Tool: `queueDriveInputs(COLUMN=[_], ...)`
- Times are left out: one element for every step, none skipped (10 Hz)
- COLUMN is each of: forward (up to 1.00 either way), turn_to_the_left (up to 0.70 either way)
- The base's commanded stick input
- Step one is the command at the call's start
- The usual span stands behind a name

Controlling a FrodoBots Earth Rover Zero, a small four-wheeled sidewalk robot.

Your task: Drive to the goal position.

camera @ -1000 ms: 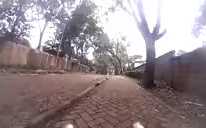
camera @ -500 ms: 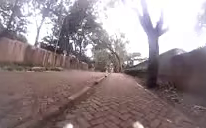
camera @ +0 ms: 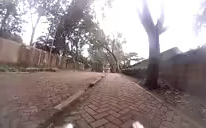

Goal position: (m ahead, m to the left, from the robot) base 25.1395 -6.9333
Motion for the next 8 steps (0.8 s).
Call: queueDriveInputs(forward=[0.70,0.70,0.70,0.70,0.70,0.70,0.70,0.70], turn_to_the_left=[-0.35,-0.35,-0.35,-0.35,0.07,0.09,0.00,0.00])
